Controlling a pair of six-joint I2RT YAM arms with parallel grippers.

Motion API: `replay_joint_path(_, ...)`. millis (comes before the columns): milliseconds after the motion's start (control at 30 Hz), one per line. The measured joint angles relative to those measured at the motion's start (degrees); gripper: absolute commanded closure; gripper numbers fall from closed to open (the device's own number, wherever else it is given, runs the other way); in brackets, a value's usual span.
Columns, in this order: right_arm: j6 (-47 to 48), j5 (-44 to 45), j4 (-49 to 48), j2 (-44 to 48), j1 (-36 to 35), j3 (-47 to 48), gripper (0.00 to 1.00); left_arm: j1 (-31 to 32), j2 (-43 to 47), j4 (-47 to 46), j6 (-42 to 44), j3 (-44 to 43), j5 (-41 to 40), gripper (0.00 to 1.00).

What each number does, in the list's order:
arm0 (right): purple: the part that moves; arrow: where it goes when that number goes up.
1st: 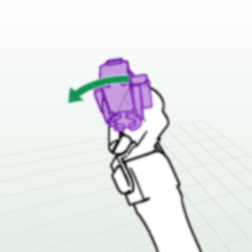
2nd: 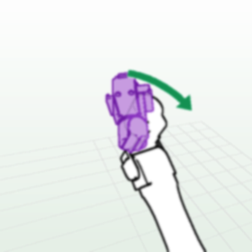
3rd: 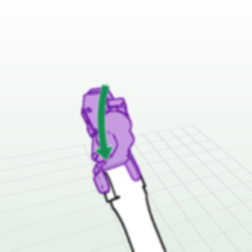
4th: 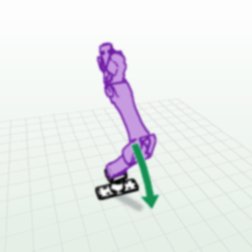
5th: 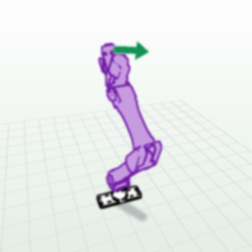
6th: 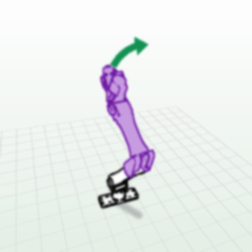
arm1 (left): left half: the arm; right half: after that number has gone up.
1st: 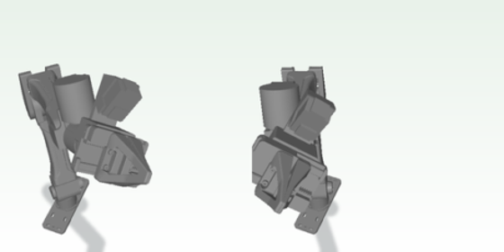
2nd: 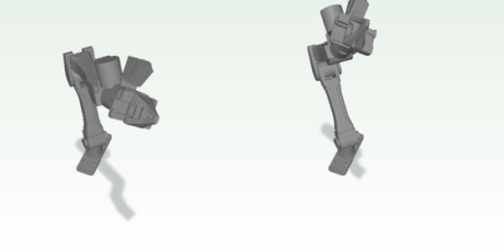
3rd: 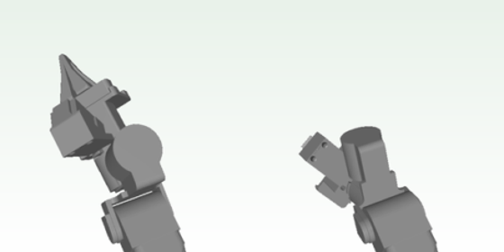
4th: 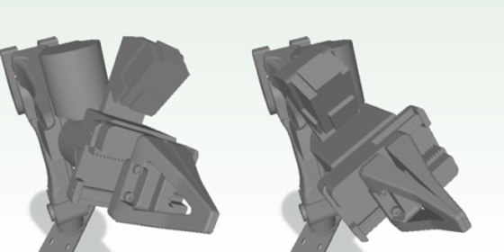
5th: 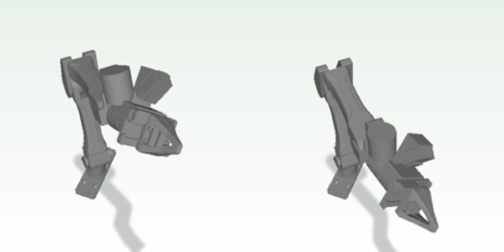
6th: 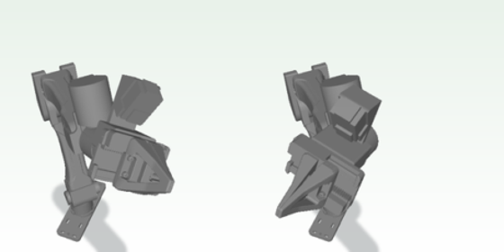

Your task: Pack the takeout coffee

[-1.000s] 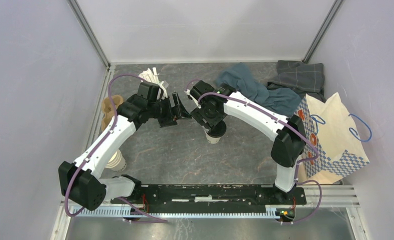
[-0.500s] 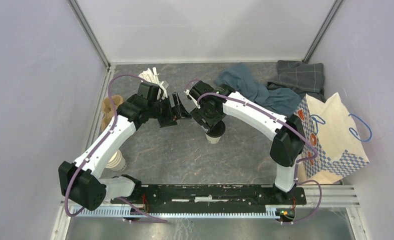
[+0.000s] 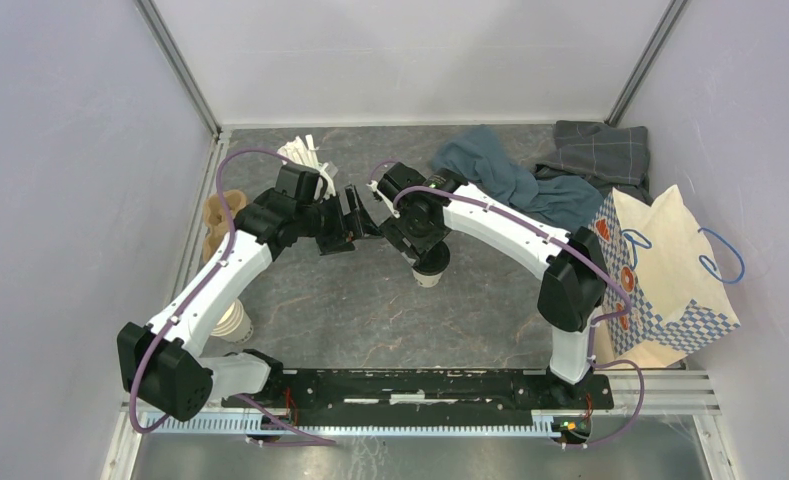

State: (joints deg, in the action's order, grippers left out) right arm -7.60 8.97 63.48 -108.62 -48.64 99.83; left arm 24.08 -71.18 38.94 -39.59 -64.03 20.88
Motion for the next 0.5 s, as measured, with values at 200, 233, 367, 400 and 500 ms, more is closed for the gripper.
replay_joint_path(200, 0.2, 0.8, 0.3, 0.0, 0.0, 0.2, 0.04, 0.0, 0.2, 0.2, 0.0, 0.5, 0.0, 0.12)
replay_joint_path(233, 0.1, 0.9, 0.5, 0.0, 0.0, 0.4, 0.03, 0.0, 0.3, 0.2, 0.0, 0.5, 0.1, 0.12)
replay_joint_path(367, 0.2, 0.8, 1.6, -0.1, 0.3, 3.0, 0.02, 0.0, 0.9, 0.2, 0.0, 0.6, 0.0, 0.11)
replay_joint_path(400, 0.2, 0.4, 1.6, 0.0, 0.4, 3.7, 0.02, 0.0, 0.9, 0.2, 0.0, 0.6, 0.0, 0.11)
replay_joint_path(500, 0.2, -1.7, 1.7, 1.0, 1.4, 4.2, 0.02, 0.0, 0.9, 0.1, 0.0, 0.7, 0.4, 0.12)
